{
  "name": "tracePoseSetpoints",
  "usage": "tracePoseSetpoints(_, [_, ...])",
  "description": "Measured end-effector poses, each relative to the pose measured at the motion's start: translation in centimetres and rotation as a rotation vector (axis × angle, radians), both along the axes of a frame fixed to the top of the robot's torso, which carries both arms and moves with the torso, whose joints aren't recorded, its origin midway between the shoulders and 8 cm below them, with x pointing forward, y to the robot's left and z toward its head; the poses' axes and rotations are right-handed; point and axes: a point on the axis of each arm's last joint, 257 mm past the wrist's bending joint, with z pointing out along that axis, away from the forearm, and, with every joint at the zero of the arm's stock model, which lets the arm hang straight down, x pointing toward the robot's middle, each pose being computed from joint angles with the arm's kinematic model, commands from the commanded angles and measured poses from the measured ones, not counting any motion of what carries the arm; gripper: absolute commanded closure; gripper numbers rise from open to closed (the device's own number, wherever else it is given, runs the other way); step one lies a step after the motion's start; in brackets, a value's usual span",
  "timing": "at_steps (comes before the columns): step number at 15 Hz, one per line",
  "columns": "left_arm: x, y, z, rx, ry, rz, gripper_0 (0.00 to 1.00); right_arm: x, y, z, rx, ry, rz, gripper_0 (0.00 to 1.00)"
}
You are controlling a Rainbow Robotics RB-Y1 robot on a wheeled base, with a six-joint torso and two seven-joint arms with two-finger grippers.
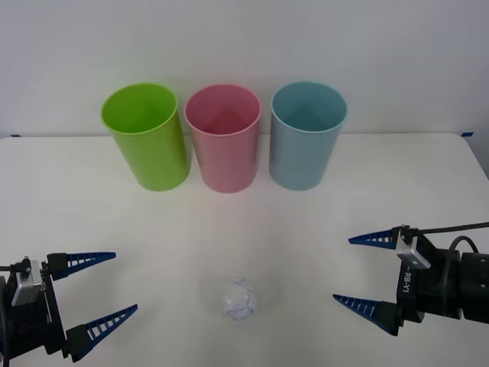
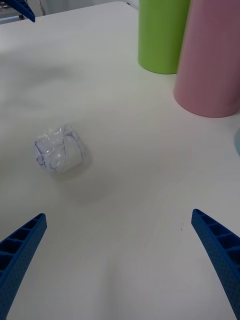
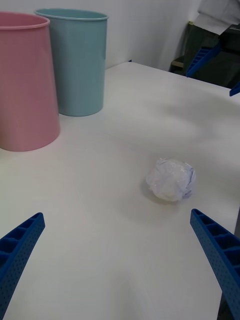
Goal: Put cans in the blue bin and PET bottles in the pink bin and trash in the green bin.
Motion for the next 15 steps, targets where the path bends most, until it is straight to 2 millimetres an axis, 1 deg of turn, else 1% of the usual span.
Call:
tracePoseSetpoints(3, [0.0, 0.0, 0.0, 0.000, 0.000, 0.000, 0.00, 0.0, 0.0, 0.0, 0.000, 0.000, 0.000, 0.00])
tracePoseSetpoints(5, [0.0, 0.0, 0.0, 0.000, 0.000, 0.000, 0.00, 0.2, 0.4, 0.1, 0.017, -0.005, -0.007, 0.00])
tracePoseSetpoints(7, [0.0, 0.0, 0.0, 0.000, 0.000, 0.000, 0.00, 0.5, 0.2, 1.5, -0.004, -0.049, 0.000, 0.00])
tracePoseSetpoints(10, [0.0, 0.0, 0.0, 0.000, 0.000, 0.000, 0.00, 0.1, -0.2, 4.2, -0.060, -0.086, 0.011, 0.00])
tracePoseSetpoints(11, [0.0, 0.0, 0.0, 0.000, 0.000, 0.000, 0.00, -0.2, -0.5, 4.8, -0.076, -0.081, 0.006, 0.00])
tracePoseSetpoints(12, [0.0, 0.0, 0.0, 0.000, 0.000, 0.000, 0.00, -0.6, -0.9, 5.2, -0.097, -0.070, 0.002, 0.00])
tracePoseSetpoints(15, [0.0, 0.0, 0.0, 0.000, 0.000, 0.000, 0.00, -2.0, -1.8, 5.8, -0.170, -0.019, -0.010, 0.00])
